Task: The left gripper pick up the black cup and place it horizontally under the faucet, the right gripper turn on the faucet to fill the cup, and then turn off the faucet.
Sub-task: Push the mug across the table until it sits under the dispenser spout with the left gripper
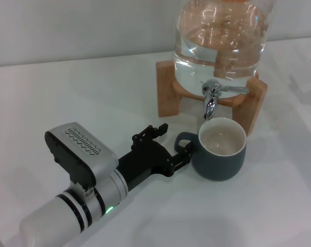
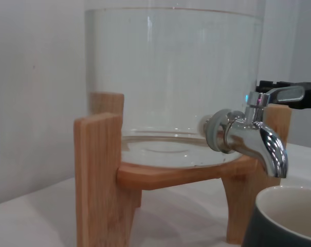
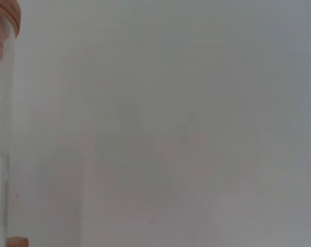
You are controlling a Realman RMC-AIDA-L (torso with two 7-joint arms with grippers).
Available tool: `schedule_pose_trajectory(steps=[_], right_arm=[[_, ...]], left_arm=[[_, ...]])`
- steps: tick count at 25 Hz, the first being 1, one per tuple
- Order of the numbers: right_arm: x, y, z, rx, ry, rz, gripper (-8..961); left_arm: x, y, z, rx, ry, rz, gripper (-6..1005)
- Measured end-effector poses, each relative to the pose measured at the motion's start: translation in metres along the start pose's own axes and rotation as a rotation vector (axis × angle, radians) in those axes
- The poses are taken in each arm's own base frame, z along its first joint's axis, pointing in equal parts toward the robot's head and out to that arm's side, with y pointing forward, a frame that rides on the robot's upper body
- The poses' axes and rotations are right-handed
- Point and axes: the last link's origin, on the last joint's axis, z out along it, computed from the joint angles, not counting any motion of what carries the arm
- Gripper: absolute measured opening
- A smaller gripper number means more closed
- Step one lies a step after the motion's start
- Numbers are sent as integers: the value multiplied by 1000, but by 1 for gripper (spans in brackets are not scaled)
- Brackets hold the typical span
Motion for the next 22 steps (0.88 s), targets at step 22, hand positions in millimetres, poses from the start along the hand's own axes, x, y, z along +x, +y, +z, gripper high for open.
schedule_pose_trajectory(steps=[22], right_arm=[[1, 0, 0, -2, 8, -4, 834]], left_arm=[[-2, 7, -2, -7, 4, -18, 762]])
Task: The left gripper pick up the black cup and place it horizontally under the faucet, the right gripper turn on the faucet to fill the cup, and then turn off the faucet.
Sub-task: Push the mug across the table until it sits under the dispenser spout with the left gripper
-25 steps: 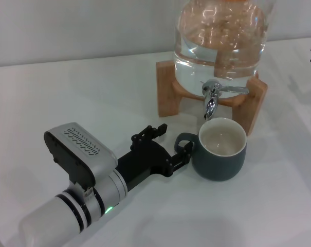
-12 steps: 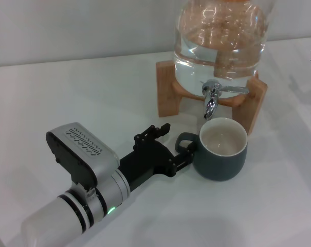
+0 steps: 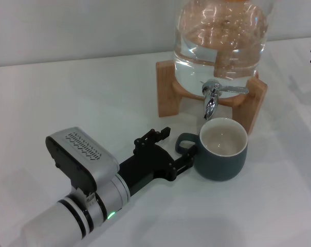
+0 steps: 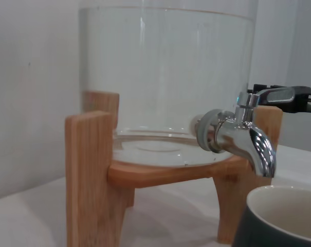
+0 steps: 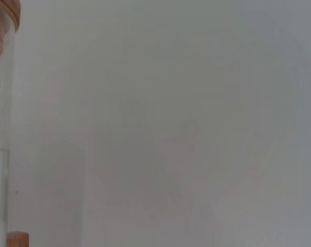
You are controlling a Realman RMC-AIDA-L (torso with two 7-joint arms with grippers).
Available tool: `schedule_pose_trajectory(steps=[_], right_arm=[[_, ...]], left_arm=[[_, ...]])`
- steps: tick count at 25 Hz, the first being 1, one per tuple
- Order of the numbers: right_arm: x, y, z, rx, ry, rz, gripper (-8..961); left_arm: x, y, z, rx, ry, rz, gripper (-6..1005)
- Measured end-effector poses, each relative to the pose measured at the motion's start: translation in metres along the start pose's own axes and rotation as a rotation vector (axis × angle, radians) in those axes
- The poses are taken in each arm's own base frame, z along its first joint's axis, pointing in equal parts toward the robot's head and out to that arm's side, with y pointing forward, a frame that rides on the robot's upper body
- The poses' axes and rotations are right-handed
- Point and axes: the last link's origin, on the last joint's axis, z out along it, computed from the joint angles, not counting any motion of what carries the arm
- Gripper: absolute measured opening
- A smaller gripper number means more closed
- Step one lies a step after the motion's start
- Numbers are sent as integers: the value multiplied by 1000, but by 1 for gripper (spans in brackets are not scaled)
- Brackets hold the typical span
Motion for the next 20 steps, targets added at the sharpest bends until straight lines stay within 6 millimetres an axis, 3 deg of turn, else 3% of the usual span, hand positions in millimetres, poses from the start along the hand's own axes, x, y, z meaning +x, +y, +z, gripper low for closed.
schedule_pose_trajectory(steps=[13, 20], right_arm=[[1, 1, -1, -1, 6, 4, 833], [3, 1, -1, 2, 12, 6, 833]], left_arm=[[-1, 3, -10, -1, 60, 3, 761], [2, -7, -18, 56, 110, -13, 761]])
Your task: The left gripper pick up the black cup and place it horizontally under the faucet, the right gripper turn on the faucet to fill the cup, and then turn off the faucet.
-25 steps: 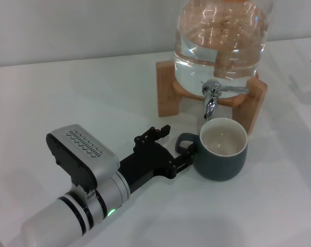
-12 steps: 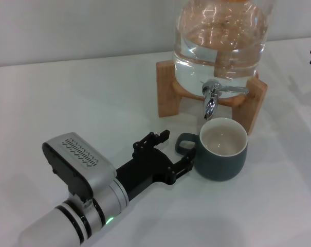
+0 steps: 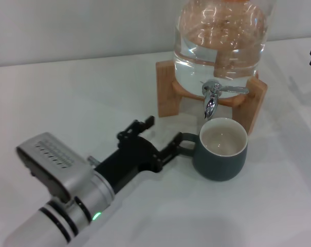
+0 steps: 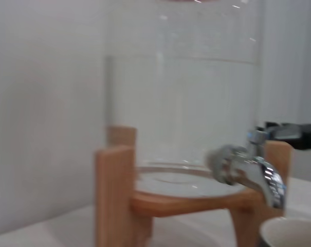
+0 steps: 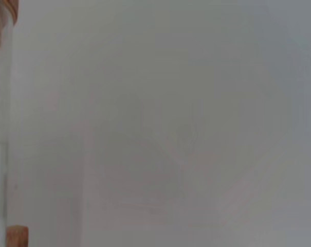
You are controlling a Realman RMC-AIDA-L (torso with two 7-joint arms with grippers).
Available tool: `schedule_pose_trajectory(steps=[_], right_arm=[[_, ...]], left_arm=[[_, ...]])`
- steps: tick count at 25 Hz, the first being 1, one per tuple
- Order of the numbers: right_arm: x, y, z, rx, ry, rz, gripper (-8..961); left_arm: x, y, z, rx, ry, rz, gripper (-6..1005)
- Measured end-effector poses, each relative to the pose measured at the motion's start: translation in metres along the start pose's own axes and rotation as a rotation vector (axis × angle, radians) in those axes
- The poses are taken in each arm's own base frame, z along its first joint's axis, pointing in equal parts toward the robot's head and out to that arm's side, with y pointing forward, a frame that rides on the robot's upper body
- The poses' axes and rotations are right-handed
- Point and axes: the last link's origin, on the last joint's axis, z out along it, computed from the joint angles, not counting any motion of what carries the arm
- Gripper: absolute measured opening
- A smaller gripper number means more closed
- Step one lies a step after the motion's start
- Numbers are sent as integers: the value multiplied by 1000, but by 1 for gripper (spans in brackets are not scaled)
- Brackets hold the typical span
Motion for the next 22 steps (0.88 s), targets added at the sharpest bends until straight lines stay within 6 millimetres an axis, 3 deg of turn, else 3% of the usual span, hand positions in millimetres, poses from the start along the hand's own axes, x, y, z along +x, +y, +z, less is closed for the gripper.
schedule_pose_trajectory(steps=[9, 22], right_arm=[[-1, -3, 1, 14, -4, 5, 833], [-11, -5, -7, -39, -64, 117, 833]], left_arm=[[11, -42, -41, 261, 205, -63, 760], [14, -102, -65, 554, 293, -187, 760]])
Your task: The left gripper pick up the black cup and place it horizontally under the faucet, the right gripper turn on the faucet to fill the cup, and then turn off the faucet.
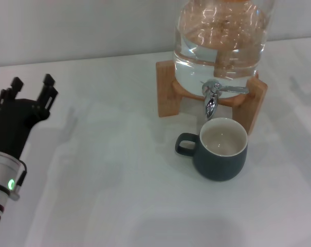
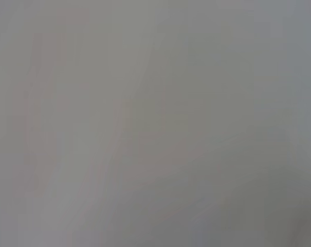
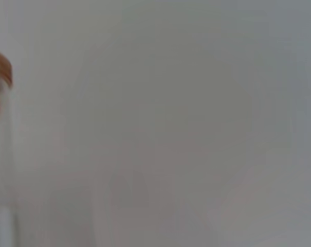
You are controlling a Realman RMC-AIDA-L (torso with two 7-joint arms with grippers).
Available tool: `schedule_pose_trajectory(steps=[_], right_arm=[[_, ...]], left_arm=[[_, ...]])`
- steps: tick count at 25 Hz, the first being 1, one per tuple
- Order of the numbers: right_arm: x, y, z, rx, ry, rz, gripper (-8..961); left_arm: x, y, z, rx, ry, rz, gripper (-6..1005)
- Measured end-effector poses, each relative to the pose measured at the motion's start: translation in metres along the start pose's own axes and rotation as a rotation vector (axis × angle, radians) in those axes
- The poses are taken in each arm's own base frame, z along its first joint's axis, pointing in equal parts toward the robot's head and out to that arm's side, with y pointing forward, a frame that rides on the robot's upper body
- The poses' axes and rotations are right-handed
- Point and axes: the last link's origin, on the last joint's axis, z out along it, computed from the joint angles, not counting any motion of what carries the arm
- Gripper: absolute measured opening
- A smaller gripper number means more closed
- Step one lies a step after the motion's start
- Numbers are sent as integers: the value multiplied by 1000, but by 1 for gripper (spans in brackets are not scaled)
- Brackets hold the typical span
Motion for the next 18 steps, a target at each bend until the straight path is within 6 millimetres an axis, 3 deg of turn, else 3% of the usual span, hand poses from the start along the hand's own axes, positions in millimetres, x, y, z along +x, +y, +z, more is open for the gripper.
schedule_pose_trajectory(steps=[10, 18], right_arm=[[-19, -11, -29, -120, -47, 90, 832], [-28, 12, -44, -393, -30, 105, 832]], left_arm=[[7, -15, 17, 65, 14, -5, 760], [8, -19, 20, 83, 12, -5, 760]])
